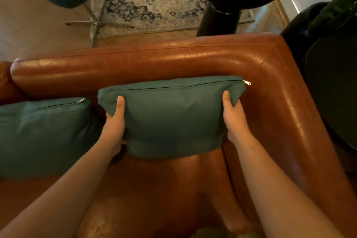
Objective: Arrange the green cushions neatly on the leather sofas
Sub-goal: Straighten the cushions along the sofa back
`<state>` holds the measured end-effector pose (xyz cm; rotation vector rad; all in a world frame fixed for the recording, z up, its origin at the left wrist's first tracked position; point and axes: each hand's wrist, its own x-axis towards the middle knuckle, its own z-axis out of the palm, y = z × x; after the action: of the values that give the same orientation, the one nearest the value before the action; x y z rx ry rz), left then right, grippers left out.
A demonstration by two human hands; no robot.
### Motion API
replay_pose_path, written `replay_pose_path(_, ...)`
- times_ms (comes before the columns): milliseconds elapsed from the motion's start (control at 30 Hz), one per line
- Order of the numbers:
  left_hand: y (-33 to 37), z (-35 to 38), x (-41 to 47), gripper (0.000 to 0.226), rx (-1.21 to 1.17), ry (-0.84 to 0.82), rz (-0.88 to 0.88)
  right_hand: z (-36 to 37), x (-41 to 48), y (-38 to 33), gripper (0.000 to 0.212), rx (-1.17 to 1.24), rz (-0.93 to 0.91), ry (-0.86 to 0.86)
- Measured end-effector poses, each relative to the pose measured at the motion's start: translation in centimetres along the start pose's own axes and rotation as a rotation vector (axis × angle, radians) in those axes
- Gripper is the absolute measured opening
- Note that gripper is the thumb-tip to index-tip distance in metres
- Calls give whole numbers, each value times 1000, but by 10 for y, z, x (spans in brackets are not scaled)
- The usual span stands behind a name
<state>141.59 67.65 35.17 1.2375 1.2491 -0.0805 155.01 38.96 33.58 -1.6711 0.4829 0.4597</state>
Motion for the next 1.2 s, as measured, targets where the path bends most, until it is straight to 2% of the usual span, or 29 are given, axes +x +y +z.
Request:
replay_pose_path(167,-8,3,1,105,-31,17,-6,1,1,7,53,59,32,58)
replay_pose_path(333,-9,2,10,111,14,37,-22,11,-3,9,60,22,29,46)
replay_pose_path(433,-13,-5,14,115,-99,-13,70,1,1,4,58,180,90,-14)
replay_pose_path(533,-25,-9,10,118,-163,-81,205,-11,1,12,56,340,131,42)
replay_pose_path(667,-23,7,20,119,-104,-90,163,8,-8,32,53,312,151,33)
replay_pose_path(733,-17,8,22,111,-126,-118,175,7,-5,34,55,283,142,38)
replay_pose_path(800,-21,-1,18,87,-244,-131,213,-3,-2,35,53,288,156,54)
replay_pose_path(867,-35,-11,18,80,-327,-88,185,-16,0,42,51,325,176,76)
replay_pose_path(933,-52,-9,18,86,-305,-73,88,-15,0,53,52,350,193,82)
replay_pose_path(1067,-73,14,29,101,-226,-41,-19,11,-7,61,34,295,250,33)
replay_pose_path(1200,-75,7,36,101,-231,-4,16,-3,-2,67,42,334,248,19)
